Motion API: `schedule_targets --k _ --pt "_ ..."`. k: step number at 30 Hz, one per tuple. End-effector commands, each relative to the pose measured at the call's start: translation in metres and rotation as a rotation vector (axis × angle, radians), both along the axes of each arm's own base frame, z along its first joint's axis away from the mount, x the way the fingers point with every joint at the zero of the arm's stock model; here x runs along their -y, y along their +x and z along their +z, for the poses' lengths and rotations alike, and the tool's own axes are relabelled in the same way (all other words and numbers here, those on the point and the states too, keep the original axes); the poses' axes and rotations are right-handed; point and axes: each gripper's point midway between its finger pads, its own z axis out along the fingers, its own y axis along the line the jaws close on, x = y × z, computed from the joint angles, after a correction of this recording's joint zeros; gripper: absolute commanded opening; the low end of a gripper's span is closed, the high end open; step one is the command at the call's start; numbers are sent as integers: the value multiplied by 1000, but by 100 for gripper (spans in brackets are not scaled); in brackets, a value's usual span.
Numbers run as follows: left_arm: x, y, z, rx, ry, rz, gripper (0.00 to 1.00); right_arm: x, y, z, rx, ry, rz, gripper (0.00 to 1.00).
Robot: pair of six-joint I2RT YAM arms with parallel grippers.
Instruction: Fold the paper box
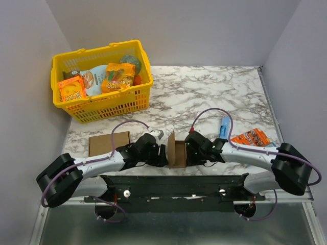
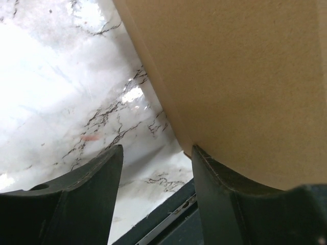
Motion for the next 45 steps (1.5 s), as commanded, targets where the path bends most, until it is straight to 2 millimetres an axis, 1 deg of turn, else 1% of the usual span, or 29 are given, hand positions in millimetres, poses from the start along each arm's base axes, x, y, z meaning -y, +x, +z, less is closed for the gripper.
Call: schedule_targets --k 1,2,3,5,7,10,12,13,14,15,16,17,18,19,20,21,22,26,27,30,33,36,39,45 --pt "-27 4 -7 -18 54 60 69 0 15 19 90 73 -76 43" --pt "-30 7 -5 -13 53 68 69 6 15 20 99 67 -81 43" --pt "-38 15 -3 -3 55 94 70 10 19 21 115 58 -83 43" --pt "-43 22 -2 4 57 108 71 18 29 24 132 46 -108 44" --pt "-51 34 -2 16 60 145 72 25 39 25 153 31 -122 44" --pt "-50 51 0 40 43 173 72 31 56 24 176 1 -131 45" --pt "-51 66 -4 56 62 201 72 29 69 27 212 0 -126 45" --pt "-47 75 1 70 57 205 73 32 75 21 204 -17 -137 45" --pt "-46 80 1 76 64 205 73 29 81 21 212 -8 -137 45" --pt "-42 86 -3 73 67 201 73 29 86 21 220 -16 -129 45" --pt "-36 94 3 89 51 194 73 27 92 19 222 -24 -130 44" --pt "-31 100 5 103 41 186 72 24 98 20 233 -23 -128 44" --pt "-30 103 -2 91 60 182 73 23 101 20 240 -31 -119 44" --pt "-26 111 1 105 60 182 72 18 107 23 249 -24 -117 44" --pt "-25 115 0 107 67 179 72 15 109 19 243 -31 -112 44" --pt "-24 116 -9 90 92 169 72 13 111 19 243 -30 -106 44" --pt "-20 121 -8 94 88 163 72 11 113 18 243 -29 -104 43" --pt "-16 122 -19 71 89 152 71 3 118 14 237 -21 -93 43" --pt "-14 123 -21 68 86 150 71 3 117 11 228 -24 -88 43" --pt "-8 122 -26 60 65 131 71 -3 116 8 211 -4 -73 42" --pt "3 123 -26 49 15 107 70 -7 115 6 200 16 -72 42" --pt "13 125 -26 42 -16 86 69 -9 116 9 207 31 -76 42" --pt "18 126 -26 43 -33 73 68 -12 118 11 212 43 -79 42" --pt "26 124 -26 38 -67 44 67 -19 124 8 215 64 -98 42"
